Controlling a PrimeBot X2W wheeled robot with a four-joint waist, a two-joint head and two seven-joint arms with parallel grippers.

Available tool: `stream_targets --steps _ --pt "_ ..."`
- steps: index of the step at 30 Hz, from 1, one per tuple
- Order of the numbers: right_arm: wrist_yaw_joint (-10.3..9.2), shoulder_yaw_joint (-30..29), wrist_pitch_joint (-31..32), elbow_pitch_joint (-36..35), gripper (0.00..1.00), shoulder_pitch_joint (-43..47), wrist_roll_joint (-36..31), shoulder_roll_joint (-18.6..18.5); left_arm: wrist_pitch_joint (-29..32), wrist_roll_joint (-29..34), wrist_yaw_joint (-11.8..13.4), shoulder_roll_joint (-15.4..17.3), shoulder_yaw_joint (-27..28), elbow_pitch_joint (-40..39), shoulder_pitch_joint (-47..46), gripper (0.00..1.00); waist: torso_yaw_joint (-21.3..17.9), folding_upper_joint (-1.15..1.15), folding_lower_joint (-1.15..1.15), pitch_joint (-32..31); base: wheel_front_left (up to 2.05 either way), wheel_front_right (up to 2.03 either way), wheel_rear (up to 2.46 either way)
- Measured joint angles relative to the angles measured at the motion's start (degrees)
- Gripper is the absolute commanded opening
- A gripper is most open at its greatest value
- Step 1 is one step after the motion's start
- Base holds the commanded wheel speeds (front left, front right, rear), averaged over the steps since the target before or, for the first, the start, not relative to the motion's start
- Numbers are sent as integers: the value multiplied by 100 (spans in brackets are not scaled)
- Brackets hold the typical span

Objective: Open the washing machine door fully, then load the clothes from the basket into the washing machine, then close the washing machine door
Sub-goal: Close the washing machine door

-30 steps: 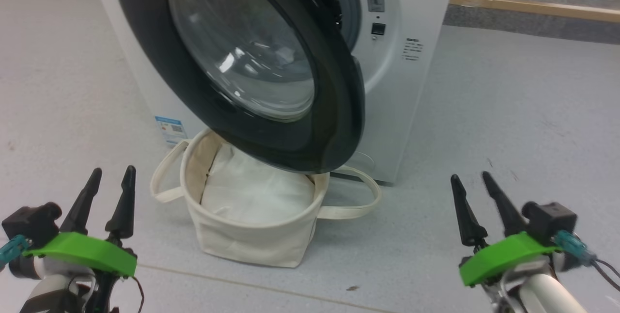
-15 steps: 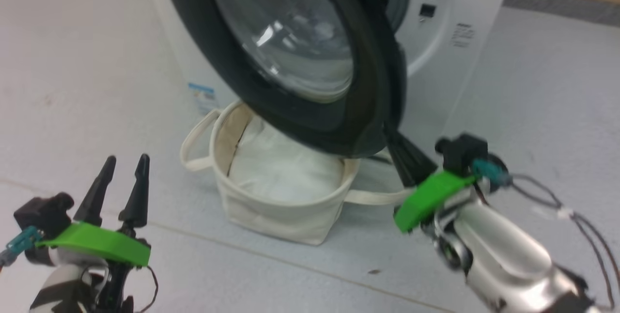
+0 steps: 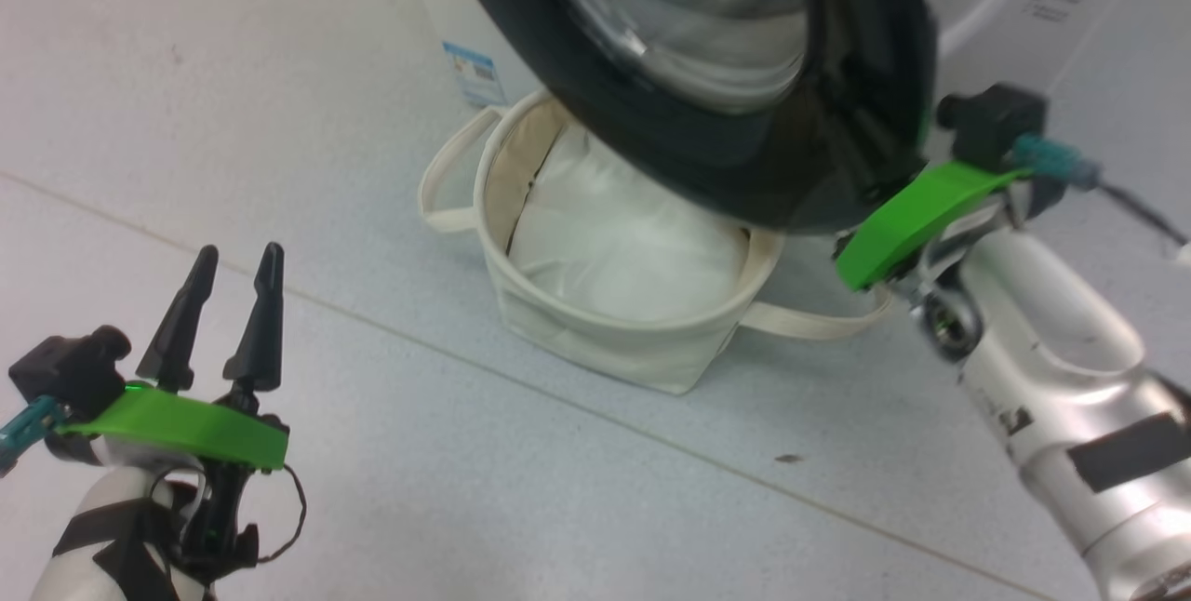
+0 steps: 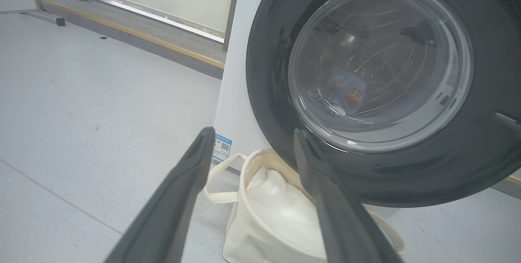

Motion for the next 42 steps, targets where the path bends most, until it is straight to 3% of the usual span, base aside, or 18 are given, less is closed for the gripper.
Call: stream_targets --steps 15,19,26,27,28,29,30,31,36,42 --pt "2 -1828 -5 296 0 -940 -1057 -285 -1 -101 0 2 32 -222 -197 100 182 0 0 901 0 0 0" --pt "2 -2325 -5 511 0 -1192 -1417 -238 -1 -102 0 2 49 -258 -249 100 211 0 0 1022 0 0 0" --pt "2 -2705 -5 621 0 -1224 -1740 62 -1 -119 0 -2 53 -253 -249 100 161 0 -1 924 0 0 0" --pt "2 -2727 -5 591 3 -1207 -1769 71 -1 -119 0 -2 53 -250 -248 100 144 0 -1 881 0 0 0" --pt "2 -2736 -7 545 20 -1175 -1782 86 -1 -119 0 -1 53 -243 -247 100 125 0 -1 832 0 0 0" --pt "1 -2722 -7 512 71 -1122 -1801 99 -1 -119 0 -2 52 -243 -247 100 104 0 -1 775 0 0 0" --pt "1 -2683 -7 488 96 -1031 -1811 115 -1 -119 0 -1 51 -243 -247 100 80 0 -1 713 0 0 0" --pt "1 -2655 -7 442 100 -890 -1809 141 -1 -118 0 1 51 -241 -244 100 51 0 -2 648 0 0 0" --pt "1 -2397 -5 -94 100 258 -1789 430 -1 -87 0 63 52 -214 -155 100 -276 0 -2 254 0 0 0" --pt "1 -2127 -7 -1160 100 1255 -1524 448 -1 -87 0 121 52 -146 178 100 -750 0 -2 -195 0 0 0"
